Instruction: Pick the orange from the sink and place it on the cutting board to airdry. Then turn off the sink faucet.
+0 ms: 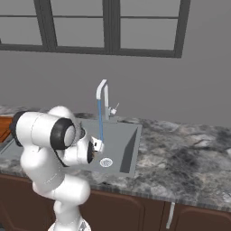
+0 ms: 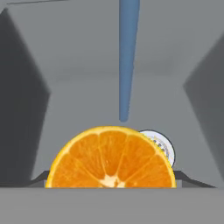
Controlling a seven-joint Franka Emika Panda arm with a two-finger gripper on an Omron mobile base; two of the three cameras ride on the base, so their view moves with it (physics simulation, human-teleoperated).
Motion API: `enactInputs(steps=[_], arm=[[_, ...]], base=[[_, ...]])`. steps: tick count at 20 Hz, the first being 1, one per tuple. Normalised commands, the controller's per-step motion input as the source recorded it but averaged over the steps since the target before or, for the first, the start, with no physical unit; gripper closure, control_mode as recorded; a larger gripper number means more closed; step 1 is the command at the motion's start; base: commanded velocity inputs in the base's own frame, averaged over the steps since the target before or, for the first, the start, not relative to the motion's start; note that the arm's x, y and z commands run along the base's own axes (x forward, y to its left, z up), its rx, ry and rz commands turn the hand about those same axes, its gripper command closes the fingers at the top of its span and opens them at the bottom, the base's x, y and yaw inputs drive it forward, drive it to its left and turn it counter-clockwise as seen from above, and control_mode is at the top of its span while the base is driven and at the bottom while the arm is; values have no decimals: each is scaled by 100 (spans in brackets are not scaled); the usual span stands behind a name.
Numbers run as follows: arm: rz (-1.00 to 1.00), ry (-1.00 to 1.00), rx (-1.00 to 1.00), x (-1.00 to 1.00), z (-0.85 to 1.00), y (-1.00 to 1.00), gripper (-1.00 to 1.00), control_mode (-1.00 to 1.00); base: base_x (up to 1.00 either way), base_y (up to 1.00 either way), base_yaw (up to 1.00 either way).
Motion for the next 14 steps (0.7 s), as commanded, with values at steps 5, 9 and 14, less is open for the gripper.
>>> enactInputs(steps=[5,9,14], arm=[[0,1,1,-22,100,-23,100,-100],[1,2,0,-41,91,0,100,-100],[0,3,0,-63,76,0,100,-100]], base=[[0,0,0],[0,0,0],[0,0,0]])
